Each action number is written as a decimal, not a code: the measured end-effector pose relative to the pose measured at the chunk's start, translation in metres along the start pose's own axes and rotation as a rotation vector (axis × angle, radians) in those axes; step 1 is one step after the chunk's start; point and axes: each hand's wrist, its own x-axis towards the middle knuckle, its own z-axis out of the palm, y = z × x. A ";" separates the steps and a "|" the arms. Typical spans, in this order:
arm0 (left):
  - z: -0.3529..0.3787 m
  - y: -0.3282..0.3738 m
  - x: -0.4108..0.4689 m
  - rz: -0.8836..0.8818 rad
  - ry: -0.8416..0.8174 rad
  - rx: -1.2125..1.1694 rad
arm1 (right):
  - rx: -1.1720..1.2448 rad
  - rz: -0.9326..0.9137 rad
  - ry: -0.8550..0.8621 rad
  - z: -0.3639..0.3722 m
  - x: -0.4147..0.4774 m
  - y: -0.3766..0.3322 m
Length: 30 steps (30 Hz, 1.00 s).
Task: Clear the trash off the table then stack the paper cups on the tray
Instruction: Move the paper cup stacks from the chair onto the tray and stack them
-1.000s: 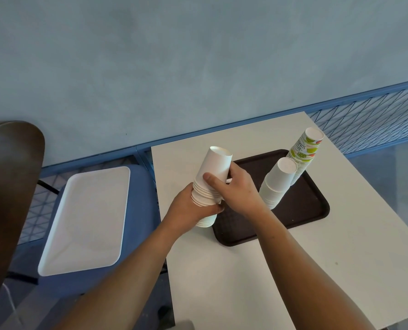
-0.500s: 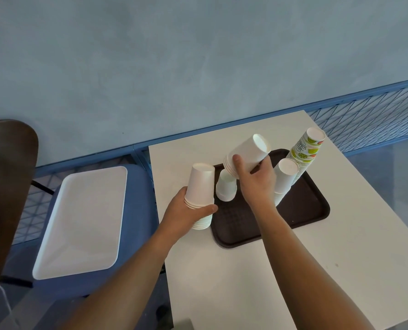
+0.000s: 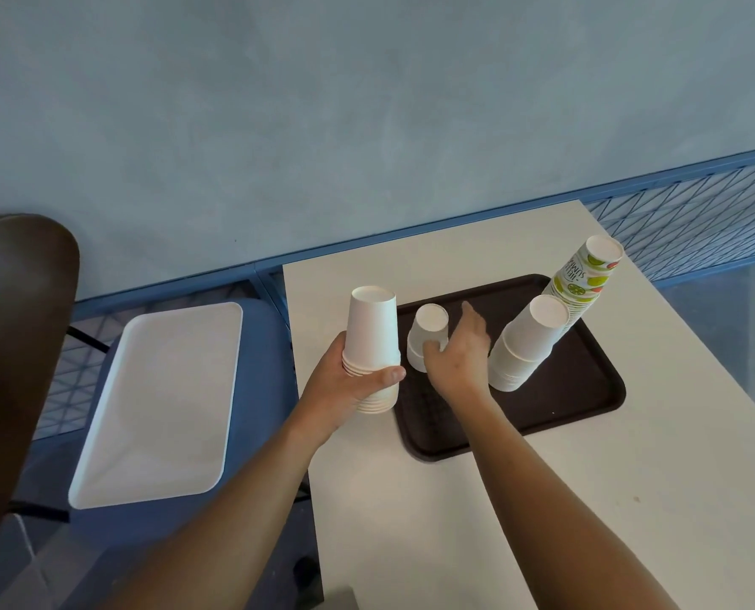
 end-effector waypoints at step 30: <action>0.006 0.012 -0.029 0.023 -0.006 0.229 | 0.426 -0.139 -0.016 -0.051 -0.043 -0.075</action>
